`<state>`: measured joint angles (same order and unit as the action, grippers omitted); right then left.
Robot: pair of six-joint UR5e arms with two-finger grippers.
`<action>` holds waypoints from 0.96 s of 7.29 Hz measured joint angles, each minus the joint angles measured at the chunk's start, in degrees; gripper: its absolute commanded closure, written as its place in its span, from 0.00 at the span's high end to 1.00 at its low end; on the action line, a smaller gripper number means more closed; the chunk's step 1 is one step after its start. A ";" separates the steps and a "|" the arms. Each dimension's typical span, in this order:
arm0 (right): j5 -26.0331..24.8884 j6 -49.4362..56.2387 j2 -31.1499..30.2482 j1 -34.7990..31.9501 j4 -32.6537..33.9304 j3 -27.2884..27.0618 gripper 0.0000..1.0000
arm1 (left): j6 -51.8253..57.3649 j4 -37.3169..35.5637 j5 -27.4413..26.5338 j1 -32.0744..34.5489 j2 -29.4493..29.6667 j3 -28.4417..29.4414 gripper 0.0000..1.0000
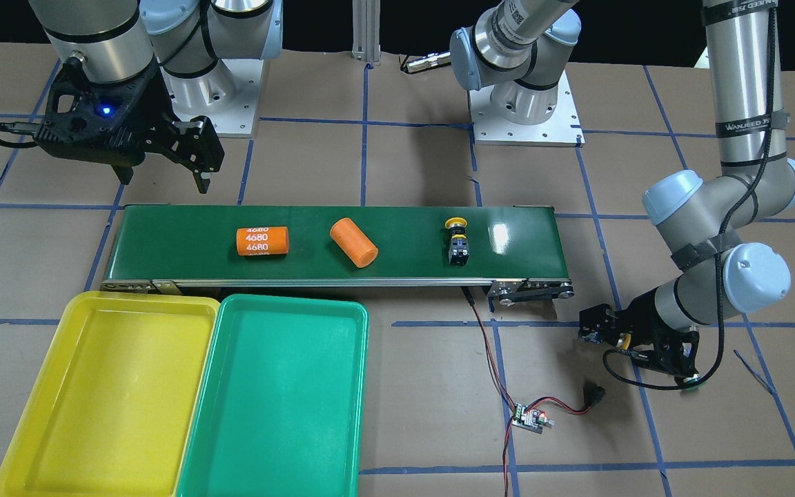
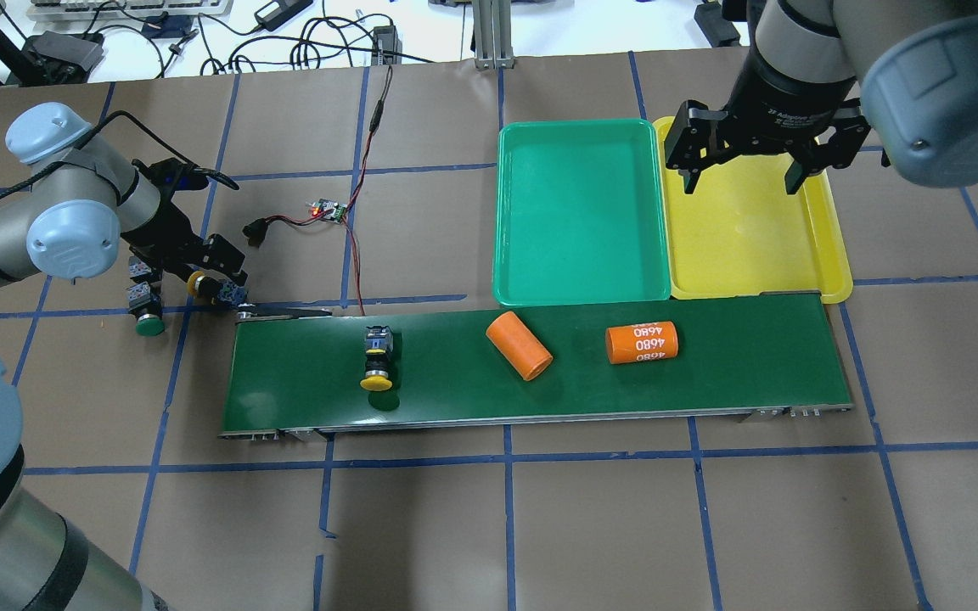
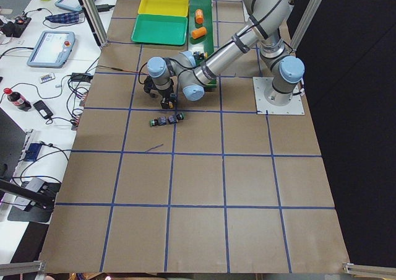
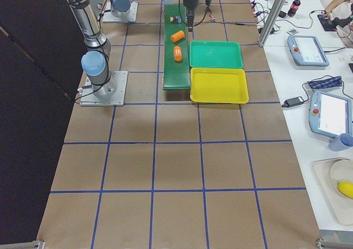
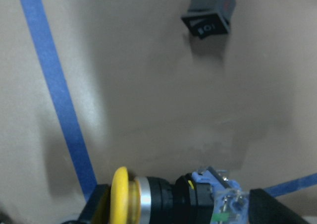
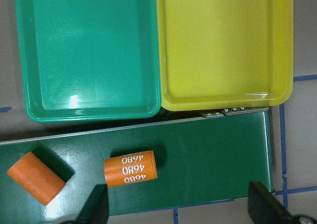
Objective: Sort buttons by color to trays
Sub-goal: 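Carry the held button over the belt and lower it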
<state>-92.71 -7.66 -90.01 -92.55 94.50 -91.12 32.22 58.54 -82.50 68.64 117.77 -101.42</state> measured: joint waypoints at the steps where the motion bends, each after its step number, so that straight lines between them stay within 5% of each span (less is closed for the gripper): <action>1: 0.04 -0.02 0.00 0.00 0.04 -0.01 1.00 | 0.26 -0.03 0.80 0.00 0.07 -0.23 1.00; 3: 0.07 -0.03 0.01 0.00 0.01 -0.02 1.00 | 0.85 -0.03 1.17 -0.05 0.50 -0.66 1.00; 4: 0.07 -0.03 0.01 0.00 -0.01 -0.02 1.00 | 0.98 0.02 1.03 -0.08 0.66 -0.76 0.79; 5: 0.07 -0.05 0.01 0.00 -0.02 -0.02 1.00 | 0.96 0.12 0.86 -0.08 0.79 -0.80 0.19; 6: 0.07 -0.06 0.01 0.00 -0.02 -0.02 1.00 | 0.85 0.24 0.63 -0.09 0.83 -0.78 0.00; 7: 0.07 -0.05 0.01 0.00 -0.02 -0.02 1.00 | 0.71 0.65 -0.33 -0.07 0.92 -0.58 0.00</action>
<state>-92.64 -7.72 -90.00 -92.55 94.48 -91.14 32.93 59.19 -82.84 68.57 118.70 -102.01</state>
